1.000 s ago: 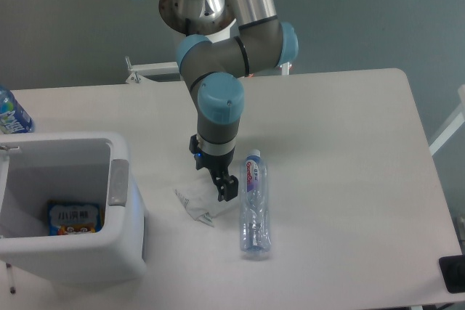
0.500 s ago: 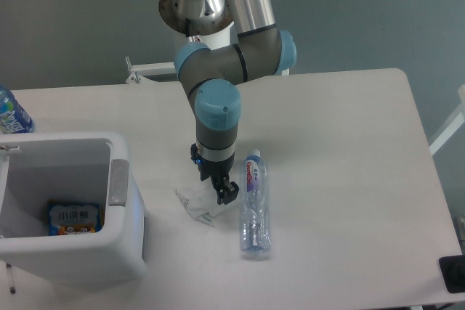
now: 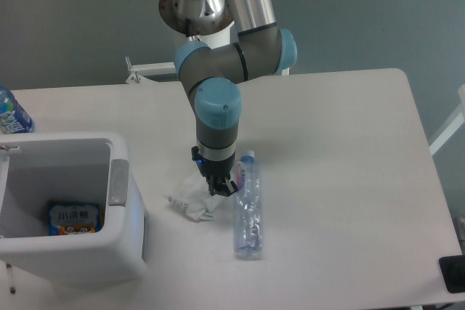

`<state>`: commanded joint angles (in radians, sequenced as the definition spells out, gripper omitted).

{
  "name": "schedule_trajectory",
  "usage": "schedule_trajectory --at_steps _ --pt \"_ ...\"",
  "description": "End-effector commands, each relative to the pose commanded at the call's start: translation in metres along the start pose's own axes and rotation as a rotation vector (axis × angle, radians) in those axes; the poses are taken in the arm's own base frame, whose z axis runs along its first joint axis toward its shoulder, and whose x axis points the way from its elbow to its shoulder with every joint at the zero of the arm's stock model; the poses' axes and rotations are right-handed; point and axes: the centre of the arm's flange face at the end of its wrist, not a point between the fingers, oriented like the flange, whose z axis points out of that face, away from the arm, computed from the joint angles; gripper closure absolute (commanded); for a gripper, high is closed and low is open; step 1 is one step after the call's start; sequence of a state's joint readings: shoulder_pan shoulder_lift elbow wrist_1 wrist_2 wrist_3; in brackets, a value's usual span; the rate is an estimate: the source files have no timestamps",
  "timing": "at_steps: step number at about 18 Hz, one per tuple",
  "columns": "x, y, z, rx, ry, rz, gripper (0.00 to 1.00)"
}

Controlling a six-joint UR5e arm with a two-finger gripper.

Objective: Place the trash in the trash can
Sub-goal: 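Lower the gripper onto the crumpled white tissue and close on it, then lift the tissue and carry it toward the white bin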

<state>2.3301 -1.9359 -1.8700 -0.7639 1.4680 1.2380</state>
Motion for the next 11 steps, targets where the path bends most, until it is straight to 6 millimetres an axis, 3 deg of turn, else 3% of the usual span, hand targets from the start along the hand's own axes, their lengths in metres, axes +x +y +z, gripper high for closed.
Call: schedule_trajectory --at_steps 5,8,10,11 --pt "-0.007 -0.004 -0.032 0.027 -0.054 -0.026 1.00" --pt "-0.016 -0.001 -0.070 0.053 -0.119 -0.039 1.00" --pt "-0.030 0.014 -0.091 0.070 -0.155 -0.076 1.00" --pt "-0.033 0.017 -0.111 0.099 -0.182 -0.086 1.00"
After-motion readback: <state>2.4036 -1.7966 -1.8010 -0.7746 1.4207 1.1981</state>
